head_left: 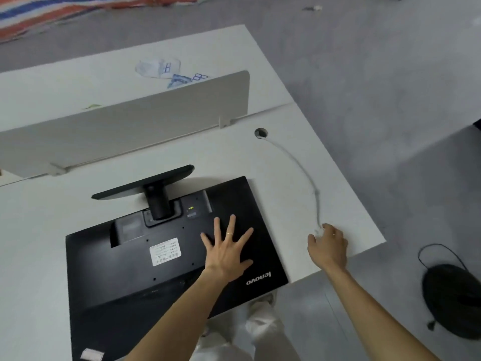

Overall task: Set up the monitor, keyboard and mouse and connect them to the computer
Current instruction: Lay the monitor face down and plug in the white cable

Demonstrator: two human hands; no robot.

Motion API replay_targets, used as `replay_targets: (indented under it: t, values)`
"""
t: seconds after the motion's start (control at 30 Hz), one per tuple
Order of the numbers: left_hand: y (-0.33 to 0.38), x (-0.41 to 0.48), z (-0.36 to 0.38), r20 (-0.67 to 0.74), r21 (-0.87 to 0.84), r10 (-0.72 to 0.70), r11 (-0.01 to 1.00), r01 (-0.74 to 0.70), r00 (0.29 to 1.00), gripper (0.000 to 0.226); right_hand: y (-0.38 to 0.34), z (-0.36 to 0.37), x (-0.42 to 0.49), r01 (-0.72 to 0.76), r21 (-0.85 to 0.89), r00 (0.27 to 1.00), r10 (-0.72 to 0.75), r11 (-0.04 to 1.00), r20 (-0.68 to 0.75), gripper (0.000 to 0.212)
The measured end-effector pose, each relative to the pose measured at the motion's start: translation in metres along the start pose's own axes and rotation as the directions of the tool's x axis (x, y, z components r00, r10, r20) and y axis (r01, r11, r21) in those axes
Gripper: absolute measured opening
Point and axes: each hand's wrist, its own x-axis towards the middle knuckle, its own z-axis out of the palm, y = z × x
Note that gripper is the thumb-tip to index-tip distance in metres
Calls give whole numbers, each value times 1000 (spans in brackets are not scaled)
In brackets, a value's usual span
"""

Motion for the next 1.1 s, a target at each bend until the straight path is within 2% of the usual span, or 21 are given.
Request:
replay_targets:
  t: [0.1, 0.2, 0.3, 0.37, 0.43, 0.5, 0.57, 0.63, 0.73, 0.83, 0.9, 0.97, 1.0, 1.03, 1.1]
  values:
    - [6, 5, 6, -30, -23, -45, 999, 45, 999, 85, 6, 0, 27, 52, -142, 998, -44, 989, 55, 43]
    - [8, 4, 7, -51, -34, -58, 998, 56, 997, 84, 8, -1, 43, 98, -102, 987, -84, 990, 139, 32]
    - [12, 3, -1, -24, -90, -81, 993, 78, 996, 75, -6, -5, 46, 1, 155, 923, -61, 988, 380, 33]
    - [14, 3, -9, -74, -254, -129, 961, 106, 989, 56, -29, -6, 30, -120, 366, 853, -93, 923, 514, 31]
    - [14, 4, -23, -139, -535, -221, 837, 115, 965, 38, -58, -5, 5, -114, 485, 803, -207, 867, 559, 28]
    - [1, -4, -37, -110, -801, -307, 590, 99, 945, 30, -91, 5, -22, -27, 541, 762, -333, 840, 556, 28]
    - [-18, -13, -48, -22, -943, -295, 324, 79, 955, 25, -119, 14, -42, 68, 571, 733, -429, 818, 528, 24]
    - [-46, -29, -50, -2, -984, -297, 169, 50, 955, 20, -146, 26, -62, 163, 577, 689, -511, 800, 515, 21]
    - [-91, -57, -49, -19, -992, -354, 123, 27, 935, 12, -183, 47, -93, 278, 545, 632, -578, 791, 516, 23]
    - [-136, -80, -45, 7, -979, -441, 178, 96, 897, 11, -209, 71, -123, 280, 523, 612, -569, 805, 549, 24]
    - [-161, -90, -44, 44, -980, -470, 152, 130, 882, 14, -224, 84, -139, 193, 552, 598, -543, 811, 589, 22]
    - [-185, -100, -44, 121, -981, -452, 78, 175, 884, 20, -244, 93, -157, -36, 583, 565, -465, 811, 682, 16]
    - [-192, -102, -49, 175, -980, -414, 14, 199, 893, 21, -254, 93, -160, -151, 587, 545, -429, 795, 721, 15]
    - [-203, -107, -50, 239, -971, -358, -92, 221, 903, 19, -263, 99, -166, -226, 578, 525, -402, 784, 750, 16]
    - [-218, -113, -56, 336, -921, -258, -294, 257, 906, 16, -278, 105, -170, -264, 540, 504, -363, 799, 784, 18]
